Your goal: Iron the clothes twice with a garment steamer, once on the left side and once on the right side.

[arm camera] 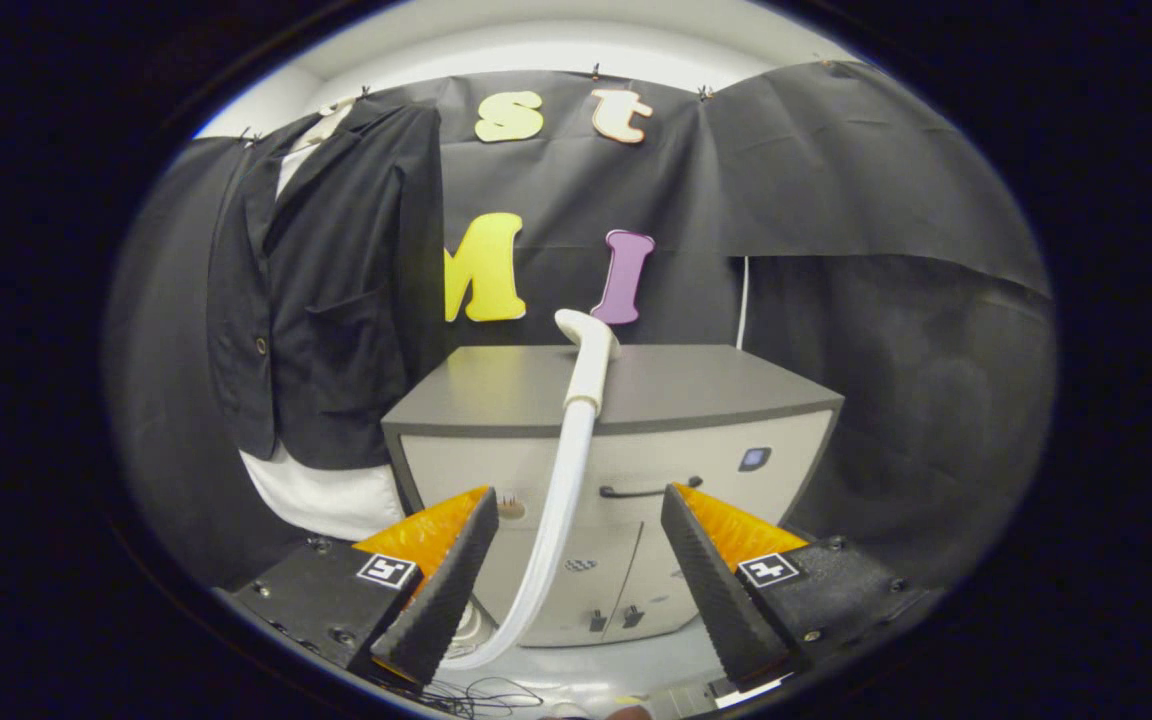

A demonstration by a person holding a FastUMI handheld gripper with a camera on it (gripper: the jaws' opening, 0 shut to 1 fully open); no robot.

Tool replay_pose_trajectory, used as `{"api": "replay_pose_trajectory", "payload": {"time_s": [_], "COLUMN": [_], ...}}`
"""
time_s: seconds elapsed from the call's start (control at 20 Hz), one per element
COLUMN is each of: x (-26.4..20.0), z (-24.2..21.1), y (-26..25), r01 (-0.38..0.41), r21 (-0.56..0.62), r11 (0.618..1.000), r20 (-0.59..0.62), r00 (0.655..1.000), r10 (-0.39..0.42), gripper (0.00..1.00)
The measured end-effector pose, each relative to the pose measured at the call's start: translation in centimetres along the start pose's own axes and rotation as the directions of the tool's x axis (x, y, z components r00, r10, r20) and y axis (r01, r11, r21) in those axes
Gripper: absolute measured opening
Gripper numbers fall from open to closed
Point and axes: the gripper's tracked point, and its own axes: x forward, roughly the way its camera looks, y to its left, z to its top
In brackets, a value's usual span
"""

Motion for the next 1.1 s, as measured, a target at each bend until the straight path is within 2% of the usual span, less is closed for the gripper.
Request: {"api": "replay_pose_trajectory", "payload": {"time_s": [0.25, 0.5, 0.65, 0.75, 0.85, 1.05, 1.1], "x": [6.6, 11.7, 13.8, 15.0, 16.0, 17.9, 18.2], "z": [5.5, 6.9, 6.2, 6.3, 7.1, 6.7, 6.6], "y": [-1.1, -1.6, -1.6, -1.4, -1.3, -1.6, -1.5], "r01": [-0.031, -0.068, -0.073, -0.074, -0.073, -0.053, -0.055], "r21": [0.051, 0.075, 0.092, 0.106, 0.112, 0.120, 0.121], "r11": [0.998, 0.995, 0.993, 0.992, 0.991, 0.991, 0.991], "r20": [-0.011, -0.112, -0.167, -0.192, -0.193, -0.249, -0.255], "r00": [0.999, 0.991, 0.982, 0.977, 0.977, 0.965, 0.963], "r10": [0.032, 0.076, 0.087, 0.094, 0.094, 0.082, 0.085], "gripper": [1.00, 1.00, 1.00, 0.93, 0.92, 0.75, 0.74]}}
